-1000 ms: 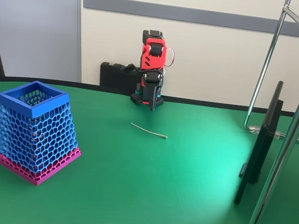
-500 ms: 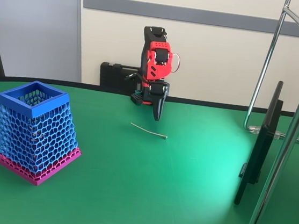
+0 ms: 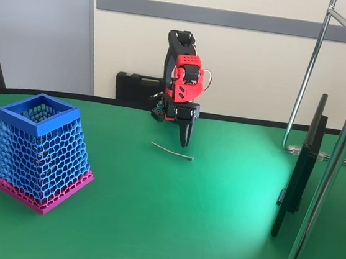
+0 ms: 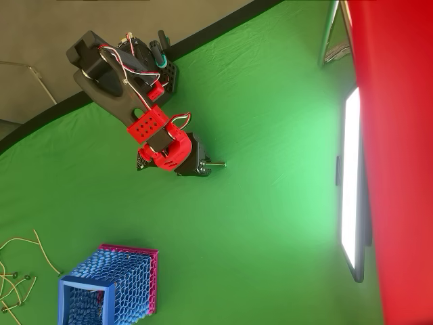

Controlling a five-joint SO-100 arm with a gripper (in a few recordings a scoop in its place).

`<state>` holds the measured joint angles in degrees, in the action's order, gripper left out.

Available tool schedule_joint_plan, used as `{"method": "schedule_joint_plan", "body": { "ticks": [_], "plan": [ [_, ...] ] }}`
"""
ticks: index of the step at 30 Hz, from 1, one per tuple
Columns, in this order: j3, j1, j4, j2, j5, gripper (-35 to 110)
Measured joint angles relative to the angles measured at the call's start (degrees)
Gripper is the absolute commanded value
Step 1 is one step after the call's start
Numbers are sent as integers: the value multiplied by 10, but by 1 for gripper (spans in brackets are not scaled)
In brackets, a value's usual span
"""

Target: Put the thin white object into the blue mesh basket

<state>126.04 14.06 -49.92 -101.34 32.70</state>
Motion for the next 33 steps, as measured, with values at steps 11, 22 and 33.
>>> {"method": "schedule_joint_plan", "body": {
  "ticks": [11,22,33],
  "plan": [
    [-44,18,10,74,21,13],
    [-63,30,10,113,37,13],
    [-83,32,8,148,41,12]
  ]
}}
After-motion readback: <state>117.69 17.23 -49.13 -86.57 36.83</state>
